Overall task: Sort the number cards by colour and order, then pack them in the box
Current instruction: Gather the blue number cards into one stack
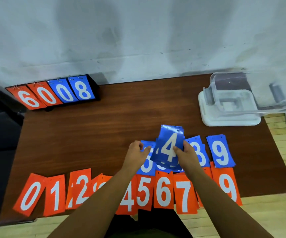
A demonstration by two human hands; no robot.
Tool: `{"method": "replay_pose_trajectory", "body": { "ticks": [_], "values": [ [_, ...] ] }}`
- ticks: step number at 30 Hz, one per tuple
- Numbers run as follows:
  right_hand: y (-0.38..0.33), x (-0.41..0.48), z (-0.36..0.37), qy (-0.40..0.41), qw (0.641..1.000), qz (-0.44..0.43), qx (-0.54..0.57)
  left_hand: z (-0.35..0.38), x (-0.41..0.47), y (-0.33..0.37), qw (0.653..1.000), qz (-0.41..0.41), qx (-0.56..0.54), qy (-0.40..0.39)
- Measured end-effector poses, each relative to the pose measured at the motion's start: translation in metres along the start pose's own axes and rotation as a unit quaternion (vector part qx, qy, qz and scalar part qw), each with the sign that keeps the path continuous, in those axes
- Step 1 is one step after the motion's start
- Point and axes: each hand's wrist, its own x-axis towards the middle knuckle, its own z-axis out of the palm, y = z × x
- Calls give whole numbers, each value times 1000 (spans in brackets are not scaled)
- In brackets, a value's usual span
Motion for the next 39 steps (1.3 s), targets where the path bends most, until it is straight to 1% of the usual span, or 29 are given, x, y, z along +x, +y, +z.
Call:
{"method": "replay_pose_trajectory", "body": {
  "ticks": [3,6,9,11,14,17,20,22,27,29,31,34,39],
  "values": [
    [11,5,-24,38,999,26,14,13,11,-12,993,-46,102,38],
    [21,6,-40,50,997,43,49,32,14,-15,982,-99,157,43],
    [28,3,-47,55,994,59,69,48,14,-16,972,-85,210,57],
    [35,3,-49,55,994,64,67,53,17,-19,972,-75,211,68],
    [43,4,-51,50,993,79,77,54,23,-25,980,-90,159,73],
    [43,6,-52,49,992,82,87,46,27,-29,984,-88,121,99],
    [40,10,-51,43,992,83,89,31,30,-23,990,-106,13,95],
    [37,12,-49,37,992,82,93,18,29,-16,987,-118,-44,95],
    [24,20,-41,27,993,78,80,-10,21,5,970,-107,-182,119],
    [18,20,-35,17,994,78,77,-15,18,12,964,-100,-226,100],
    [13,17,-29,4,994,71,82,-14,13,18,960,-88,-262,57],
    [8,11,-24,-8,994,60,89,-8,5,25,961,-75,-265,5],
    [6,6,-27,-13,995,56,84,-9,-3,30,960,-70,-272,-5]
  ]
}}
